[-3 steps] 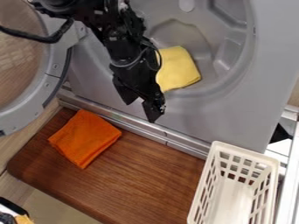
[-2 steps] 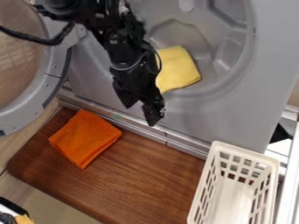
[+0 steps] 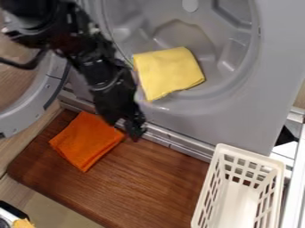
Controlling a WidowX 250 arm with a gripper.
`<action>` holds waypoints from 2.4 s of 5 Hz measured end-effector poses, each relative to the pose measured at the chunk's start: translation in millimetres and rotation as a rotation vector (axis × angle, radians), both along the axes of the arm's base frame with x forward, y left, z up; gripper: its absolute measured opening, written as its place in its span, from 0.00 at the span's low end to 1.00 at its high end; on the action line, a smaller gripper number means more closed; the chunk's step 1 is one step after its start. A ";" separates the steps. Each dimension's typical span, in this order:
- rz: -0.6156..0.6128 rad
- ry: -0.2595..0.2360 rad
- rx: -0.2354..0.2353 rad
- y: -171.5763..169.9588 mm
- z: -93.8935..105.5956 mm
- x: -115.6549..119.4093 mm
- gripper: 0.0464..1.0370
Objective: Slide the orange cloth in the right side
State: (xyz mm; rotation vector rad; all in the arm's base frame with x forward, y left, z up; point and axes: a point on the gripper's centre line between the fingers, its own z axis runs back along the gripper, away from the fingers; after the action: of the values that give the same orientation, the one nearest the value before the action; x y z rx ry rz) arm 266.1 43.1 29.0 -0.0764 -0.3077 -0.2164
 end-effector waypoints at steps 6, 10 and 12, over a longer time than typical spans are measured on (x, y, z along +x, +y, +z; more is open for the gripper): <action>0.161 0.083 -0.005 79.1 -55.3 -9.2 0.96; 0.152 0.160 0.075 82.8 -91.5 2.5 0.96; 0.109 0.156 0.072 62.6 -103.3 14.0 0.97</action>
State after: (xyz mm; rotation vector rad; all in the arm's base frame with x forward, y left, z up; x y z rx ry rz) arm 280.1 105.6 -74.3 -0.0051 -0.1480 -0.1129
